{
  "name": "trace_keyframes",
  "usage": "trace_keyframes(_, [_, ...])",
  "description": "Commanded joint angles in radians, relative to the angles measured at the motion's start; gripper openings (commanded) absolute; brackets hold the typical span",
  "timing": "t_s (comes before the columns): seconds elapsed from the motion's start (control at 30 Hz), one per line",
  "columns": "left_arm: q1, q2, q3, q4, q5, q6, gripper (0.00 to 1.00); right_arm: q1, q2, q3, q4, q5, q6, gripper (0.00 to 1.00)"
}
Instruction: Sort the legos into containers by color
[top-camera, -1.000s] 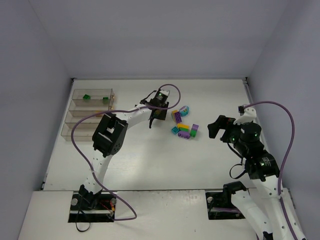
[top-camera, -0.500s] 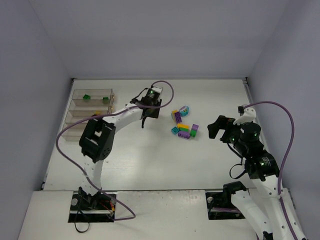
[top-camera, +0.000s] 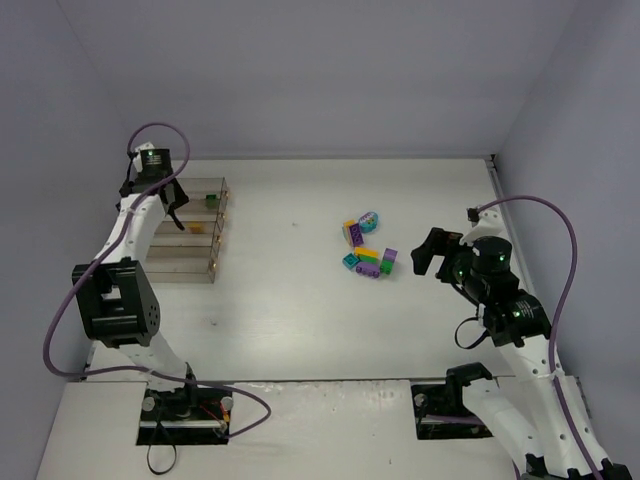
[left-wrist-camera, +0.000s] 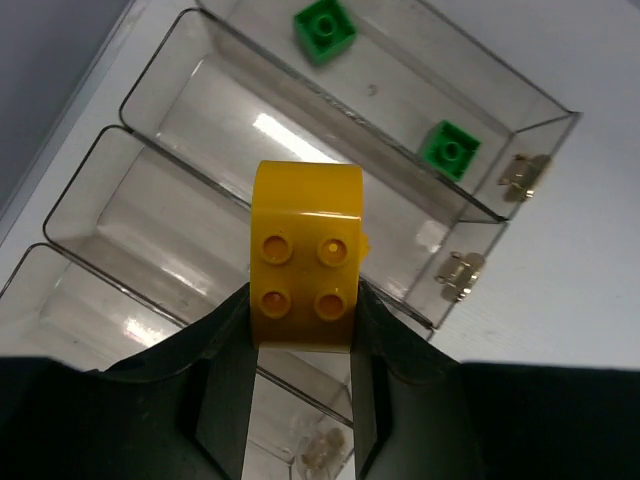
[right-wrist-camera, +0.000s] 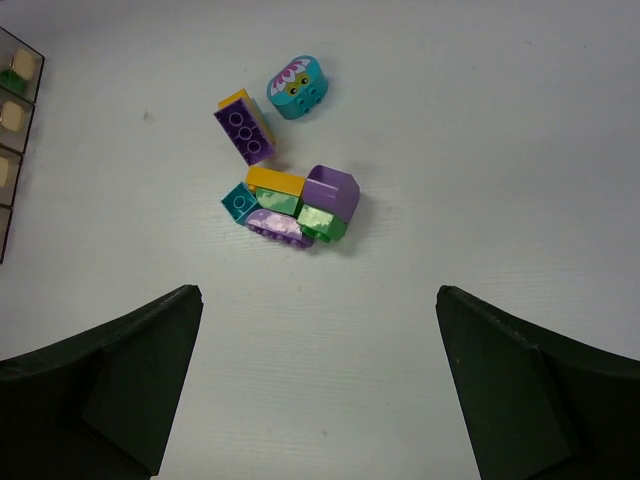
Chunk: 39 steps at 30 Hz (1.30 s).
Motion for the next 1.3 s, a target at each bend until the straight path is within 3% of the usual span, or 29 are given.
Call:
trace_keyframes(0.0, [0.038, 0.033, 0.075, -0.059, 0.009, -0.051, 0.03, -0.008, 0.004, 0.038, 0.063, -0.001, -0.014, 1.0])
trace_keyframes(0.17, [0.106, 0.124, 0.153, -0.093, 0.01, -0.162, 0.04, -0.009, -0.006, 0.029, 0.063, 0.007, -0.008, 1.0])
trace_keyframes(0.63, [0.112, 0.351, 0.425, -0.284, -0.02, -0.439, 0.13, -0.008, -0.022, 0.012, 0.061, 0.034, -0.003, 1.0])
trace_keyframes(1.07, [0.112, 0.383, 0.396, -0.327, -0.04, -0.646, 0.15, -0.008, -0.006, 0.014, 0.061, 0.044, -0.009, 1.0])
trace_keyframes(1.17, [0.111, 0.389, 0.387, -0.321, -0.036, -0.682, 0.18, -0.008, -0.005, 0.014, 0.061, 0.045, -0.012, 1.0])
trace_keyframes(1.27, [0.111, 0.381, 0.367, -0.297, -0.036, -0.697, 0.27, -0.008, -0.006, 0.012, 0.061, 0.045, -0.009, 1.0])
